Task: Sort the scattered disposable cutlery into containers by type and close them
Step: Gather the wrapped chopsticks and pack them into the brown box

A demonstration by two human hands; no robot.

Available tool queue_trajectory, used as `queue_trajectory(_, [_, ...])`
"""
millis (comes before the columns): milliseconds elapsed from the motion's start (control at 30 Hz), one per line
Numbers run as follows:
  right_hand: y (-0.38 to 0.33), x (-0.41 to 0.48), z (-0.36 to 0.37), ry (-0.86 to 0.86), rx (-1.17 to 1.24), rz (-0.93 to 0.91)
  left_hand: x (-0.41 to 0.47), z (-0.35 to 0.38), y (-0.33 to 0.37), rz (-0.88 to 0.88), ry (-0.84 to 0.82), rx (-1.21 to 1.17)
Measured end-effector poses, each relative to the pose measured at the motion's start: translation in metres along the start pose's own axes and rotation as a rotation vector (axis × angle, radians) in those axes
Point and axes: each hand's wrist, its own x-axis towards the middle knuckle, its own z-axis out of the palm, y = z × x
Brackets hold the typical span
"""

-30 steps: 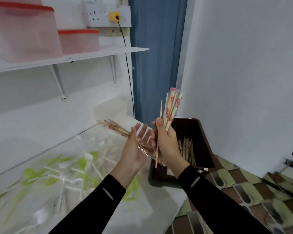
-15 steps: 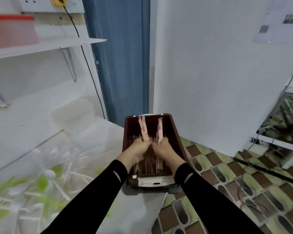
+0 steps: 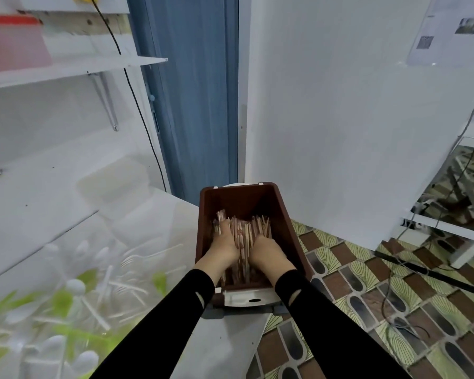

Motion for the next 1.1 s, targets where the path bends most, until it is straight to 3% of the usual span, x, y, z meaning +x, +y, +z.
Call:
queue_trajectory(167, [-0.001, -0.004, 0.0, 0.121, -0.062, -0.07, 0.006, 0.006, -0.005, 0.045, -0.027, 0.187])
queue_trajectory(367, [-0.006, 0.0, 0.007, -0.002, -0.198, -0.044, 0.005, 0.01, -0.006, 0.012, -0.177, 0.236])
queue_trajectory(633, [-0.006, 0.0, 0.006, -0.072, -0.193, 0.043, 0.007, 0.009, -0.008, 0.015, -0.155, 0.324])
queue_trajectory(833, [-0.005, -0.003, 0.002, 0.091, -0.088, -0.069, 0.007, 0.008, -0.008, 0.106, -0.029, 0.331])
queue_trajectory(1000, [-0.005, -0.007, 0.001, 0.046, -0.242, -0.055, 0.014, 0.008, -0.006, -0.011, -0.13, 0.437])
queue_trajectory(1100, [-0.004, -0.006, -0.001, 0.044, -0.276, -0.045, 0.01, 0.011, -0.004, 0.025, -0.133, 0.502])
